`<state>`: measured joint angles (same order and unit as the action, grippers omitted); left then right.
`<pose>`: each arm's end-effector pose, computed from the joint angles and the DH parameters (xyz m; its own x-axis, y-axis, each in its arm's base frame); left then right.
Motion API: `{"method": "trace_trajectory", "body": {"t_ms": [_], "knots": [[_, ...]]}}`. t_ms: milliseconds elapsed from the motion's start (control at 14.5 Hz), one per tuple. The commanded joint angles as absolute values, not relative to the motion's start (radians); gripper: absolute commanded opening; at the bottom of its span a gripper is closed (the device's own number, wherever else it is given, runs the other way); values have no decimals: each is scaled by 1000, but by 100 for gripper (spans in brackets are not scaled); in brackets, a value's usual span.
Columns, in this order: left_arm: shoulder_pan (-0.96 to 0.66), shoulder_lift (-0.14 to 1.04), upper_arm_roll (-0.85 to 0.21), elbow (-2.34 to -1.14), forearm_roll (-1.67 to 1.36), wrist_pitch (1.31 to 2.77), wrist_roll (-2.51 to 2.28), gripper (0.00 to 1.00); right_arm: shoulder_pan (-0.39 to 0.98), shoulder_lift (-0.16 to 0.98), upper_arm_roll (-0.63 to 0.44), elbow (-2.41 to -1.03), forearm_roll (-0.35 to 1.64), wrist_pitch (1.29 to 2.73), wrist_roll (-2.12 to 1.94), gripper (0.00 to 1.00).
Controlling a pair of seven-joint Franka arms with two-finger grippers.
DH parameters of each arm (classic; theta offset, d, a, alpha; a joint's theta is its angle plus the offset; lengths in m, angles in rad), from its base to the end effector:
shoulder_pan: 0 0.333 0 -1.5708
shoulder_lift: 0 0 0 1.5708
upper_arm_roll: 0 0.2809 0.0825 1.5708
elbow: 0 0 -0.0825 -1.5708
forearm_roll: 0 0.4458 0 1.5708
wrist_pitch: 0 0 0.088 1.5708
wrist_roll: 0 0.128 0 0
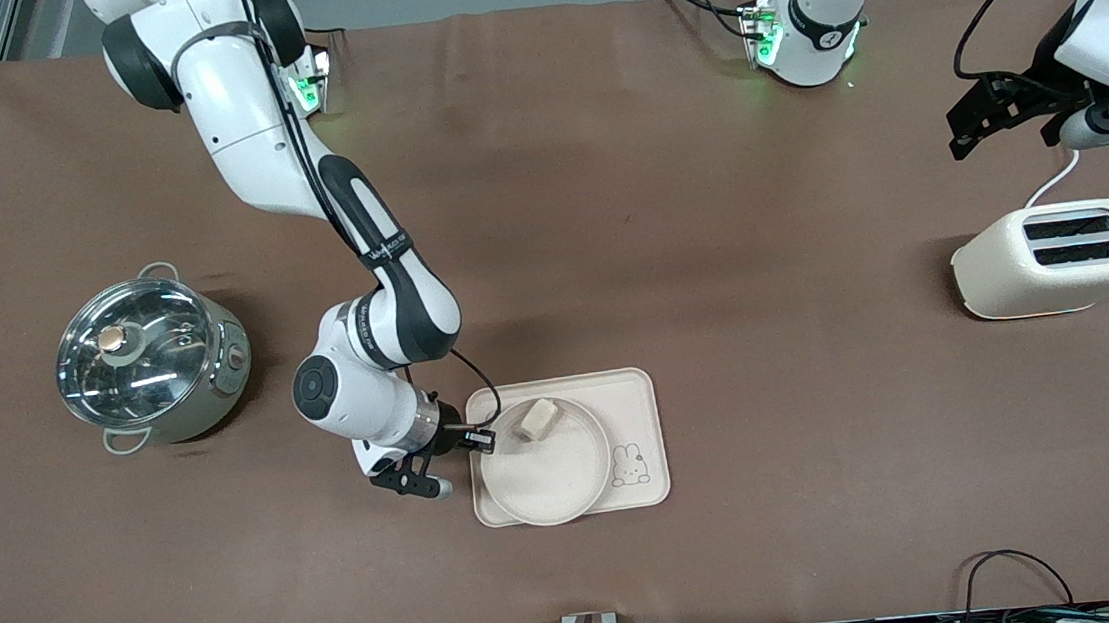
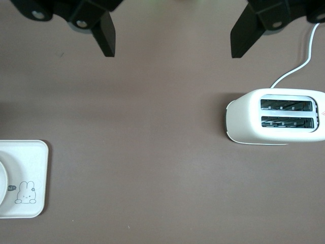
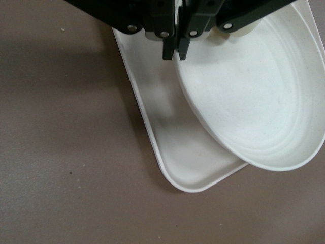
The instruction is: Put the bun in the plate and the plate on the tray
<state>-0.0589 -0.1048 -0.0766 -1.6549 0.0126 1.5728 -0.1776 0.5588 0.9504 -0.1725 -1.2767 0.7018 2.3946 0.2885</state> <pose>0.5822 -0.0795 0.5866 0.9988 0.0423 0.0257 0.0427 -0.9990 -0.0163 0.7180 0.3367 0.1208 0.9579 -0.2866 -0.0173 -0.2677 -0.8697 -0.4148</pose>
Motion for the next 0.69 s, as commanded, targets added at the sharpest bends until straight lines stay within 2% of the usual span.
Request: {"method": "trace_trajectory", "body": {"t_ms": [0,415,484,553,623], "knots": [[-51,-104,-69,-1646,14,1575,-170,100,555,971,-161,-1247,689,2390,302,0],[-49,-101,-69,-1644,14,1575,-170,100,566,985,-161,-1246,689,2391,308,2],[-49,-101,-69,-1644,14,1575,-170,100,565,983,-161,-1246,690,2393,313,17],[-49,-100,-69,-1646,14,1574,-170,100,565,980,-161,-1246,692,2391,313,48],[-48,-101,-69,-1646,14,1574,-170,100,568,976,-160,-1246,696,2391,316,70]]}}
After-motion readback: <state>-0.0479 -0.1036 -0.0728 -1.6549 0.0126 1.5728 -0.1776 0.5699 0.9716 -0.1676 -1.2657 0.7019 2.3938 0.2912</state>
